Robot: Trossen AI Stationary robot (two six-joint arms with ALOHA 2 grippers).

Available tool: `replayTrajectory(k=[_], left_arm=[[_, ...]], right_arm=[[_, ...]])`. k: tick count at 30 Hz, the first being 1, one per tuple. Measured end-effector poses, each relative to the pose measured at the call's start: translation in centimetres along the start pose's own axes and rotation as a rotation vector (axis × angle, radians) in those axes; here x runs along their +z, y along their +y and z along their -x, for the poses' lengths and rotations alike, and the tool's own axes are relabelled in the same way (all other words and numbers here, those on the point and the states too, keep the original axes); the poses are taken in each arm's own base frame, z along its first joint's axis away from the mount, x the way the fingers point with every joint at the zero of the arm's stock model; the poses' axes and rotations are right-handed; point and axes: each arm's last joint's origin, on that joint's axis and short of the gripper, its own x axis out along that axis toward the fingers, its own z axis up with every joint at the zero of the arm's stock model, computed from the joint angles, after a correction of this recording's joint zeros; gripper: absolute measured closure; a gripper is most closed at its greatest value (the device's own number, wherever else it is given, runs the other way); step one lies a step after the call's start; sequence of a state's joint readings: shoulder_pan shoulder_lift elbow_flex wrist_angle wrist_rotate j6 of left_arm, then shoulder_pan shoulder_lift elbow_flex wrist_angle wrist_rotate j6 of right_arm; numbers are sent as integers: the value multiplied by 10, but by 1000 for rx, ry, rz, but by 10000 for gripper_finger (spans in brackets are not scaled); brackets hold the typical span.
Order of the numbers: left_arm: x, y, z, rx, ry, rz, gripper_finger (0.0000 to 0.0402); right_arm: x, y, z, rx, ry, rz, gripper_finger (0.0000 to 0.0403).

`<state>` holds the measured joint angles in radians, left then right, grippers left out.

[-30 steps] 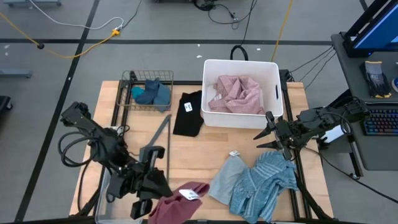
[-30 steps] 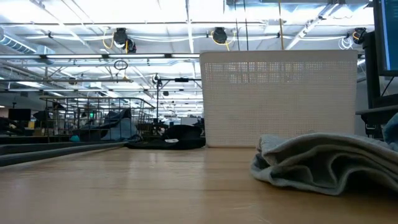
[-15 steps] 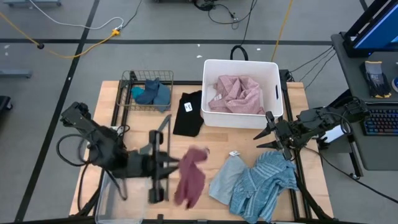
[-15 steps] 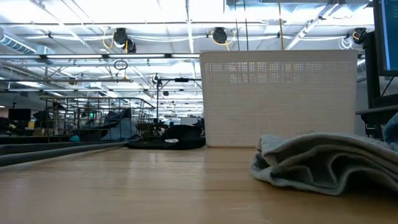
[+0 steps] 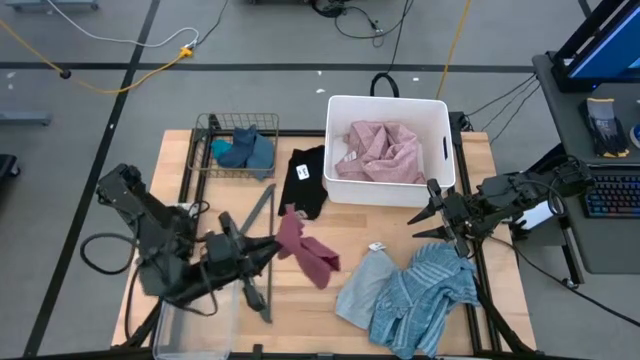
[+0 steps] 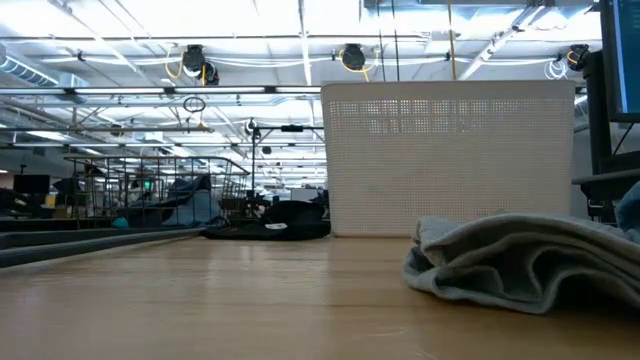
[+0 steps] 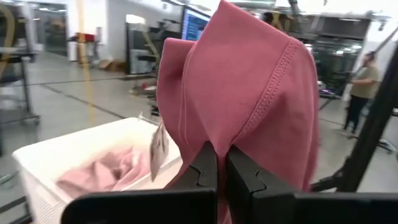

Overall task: Pick & Place Cloths
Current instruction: Put the dark red boxers in the transparent bin

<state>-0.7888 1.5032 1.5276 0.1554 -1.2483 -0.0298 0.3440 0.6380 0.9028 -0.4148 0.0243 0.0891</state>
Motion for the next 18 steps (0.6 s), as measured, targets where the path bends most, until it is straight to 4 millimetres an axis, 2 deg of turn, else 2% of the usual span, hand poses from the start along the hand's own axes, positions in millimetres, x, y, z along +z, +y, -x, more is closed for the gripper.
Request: replayTrajectory(k=[7, 12, 18], left_arm=[[14, -2, 35, 206, 0, 127, 401], [26, -5, 54, 154, 12, 206, 401], [28, -6, 60, 135, 14, 267, 401]], right_arm=[[-3, 0, 0, -3, 29, 1, 271], [-3, 0, 0, -3, 33, 1, 271], [-3, 0, 0, -3, 32, 1, 271]])
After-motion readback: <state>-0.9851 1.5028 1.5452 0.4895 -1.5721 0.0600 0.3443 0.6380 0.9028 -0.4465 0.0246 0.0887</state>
